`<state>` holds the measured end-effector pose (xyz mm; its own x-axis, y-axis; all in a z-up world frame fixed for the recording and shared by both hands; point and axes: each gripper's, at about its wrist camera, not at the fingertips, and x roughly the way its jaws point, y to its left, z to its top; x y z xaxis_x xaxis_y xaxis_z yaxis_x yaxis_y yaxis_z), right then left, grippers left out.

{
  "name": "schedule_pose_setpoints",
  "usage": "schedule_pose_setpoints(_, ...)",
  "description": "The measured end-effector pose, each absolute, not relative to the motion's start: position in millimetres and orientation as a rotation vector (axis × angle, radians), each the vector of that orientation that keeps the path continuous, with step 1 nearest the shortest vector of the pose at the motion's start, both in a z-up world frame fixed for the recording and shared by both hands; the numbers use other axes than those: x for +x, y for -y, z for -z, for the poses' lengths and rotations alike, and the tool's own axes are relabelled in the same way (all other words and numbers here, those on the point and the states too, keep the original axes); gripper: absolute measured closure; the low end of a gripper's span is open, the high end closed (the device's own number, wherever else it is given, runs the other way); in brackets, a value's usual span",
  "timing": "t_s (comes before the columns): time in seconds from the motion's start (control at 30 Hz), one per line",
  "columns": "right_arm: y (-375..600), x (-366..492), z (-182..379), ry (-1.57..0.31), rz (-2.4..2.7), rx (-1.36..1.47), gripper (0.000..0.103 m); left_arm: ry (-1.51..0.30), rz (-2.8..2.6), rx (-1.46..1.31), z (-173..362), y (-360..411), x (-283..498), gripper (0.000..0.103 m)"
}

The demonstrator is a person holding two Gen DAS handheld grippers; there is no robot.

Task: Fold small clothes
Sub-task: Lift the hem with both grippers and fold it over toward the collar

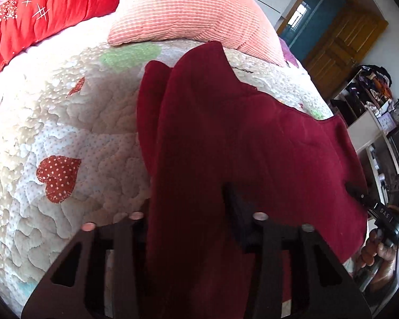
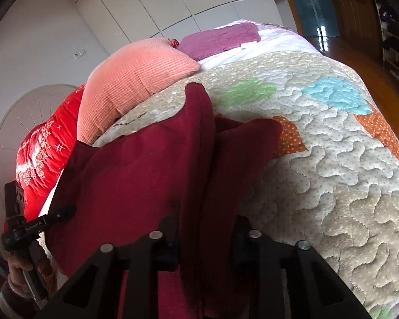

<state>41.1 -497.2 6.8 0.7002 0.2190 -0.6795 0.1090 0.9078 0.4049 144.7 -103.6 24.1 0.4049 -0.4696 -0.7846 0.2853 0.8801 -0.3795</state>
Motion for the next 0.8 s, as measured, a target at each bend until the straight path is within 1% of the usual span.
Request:
schedule_pose_setpoints(0.07,494.1,28.3,-25.3,-0.759,-0.113,0.454,0.083,-1.045,0.504,-0.222,-34.4,99.1,137.9,0.074)
schedule_pose_setpoints(0.23,481.9,-15.7,-69.3,-0.723,-0.187,0.465,0.084,-1.062,0.591,-0.246,-65.0,83.0,102.1,0.075)
schedule_pose_setpoints(0.3,481.9,-41.8,-78.4,-0.722,-0.204,0.479,0.084,-1.056,0.607,-0.235,-76.1,72.4,76.4,0.075)
schedule_pose_setpoints(0.37,479.0,-68.1,-73.7,-0.750,-0.194,0.459,0.084,-1.053,0.607,-0.223,-76.9,61.2,48.8,0.075)
schedule_pose_setpoints(0.43,476.6,-84.1,-54.0,-0.821,-0.146,0.422,0.079,-1.087,0.605,-0.211,-67.5,54.7,25.0,0.074)
schedule_pose_setpoints(0.47,477.4,-87.8,-43.1,-0.872,-0.088,0.390,0.073,-1.109,0.594,-0.199,-59.4,53.1,17.1,0.074)
schedule_pose_setpoints(0.5,481.2,-90.6,-37.1,-0.903,-0.013,0.353,0.059,-1.126,0.573,-0.180,-53.5,51.9,10.2,0.074)
schedule_pose_setpoints(0.53,485.2,-94.8,-38.1,-0.900,0.048,0.321,0.057,-1.136,0.558,-0.173,-48.8,49.7,5.0,0.073)
schedule_pose_setpoints(0.6,490.7,-105.3,-56.8,-0.825,0.078,0.322,0.057,-1.121,0.534,-0.208,-49.0,41.6,0.2,0.069)
schedule_pose_setpoints(0.67,484.4,-106.7,-78.8,-0.750,0.020,0.333,0.056,-1.099,0.498,-0.229,-59.3,34.0,-2.4,0.069)
schedule_pose_setpoints(0.73,463.8,-94.7,-90.0,-0.734,-0.017,0.265,0.056,-1.035,0.451,-0.237,-74.3,28.6,-4.4,0.069)
schedule_pose_setpoints(0.8,445.4,-77.1,-87.6,-0.746,-0.036,0.218,0.057,-0.982,0.429,-0.246,-88.2,27.7,-2.0,0.068)
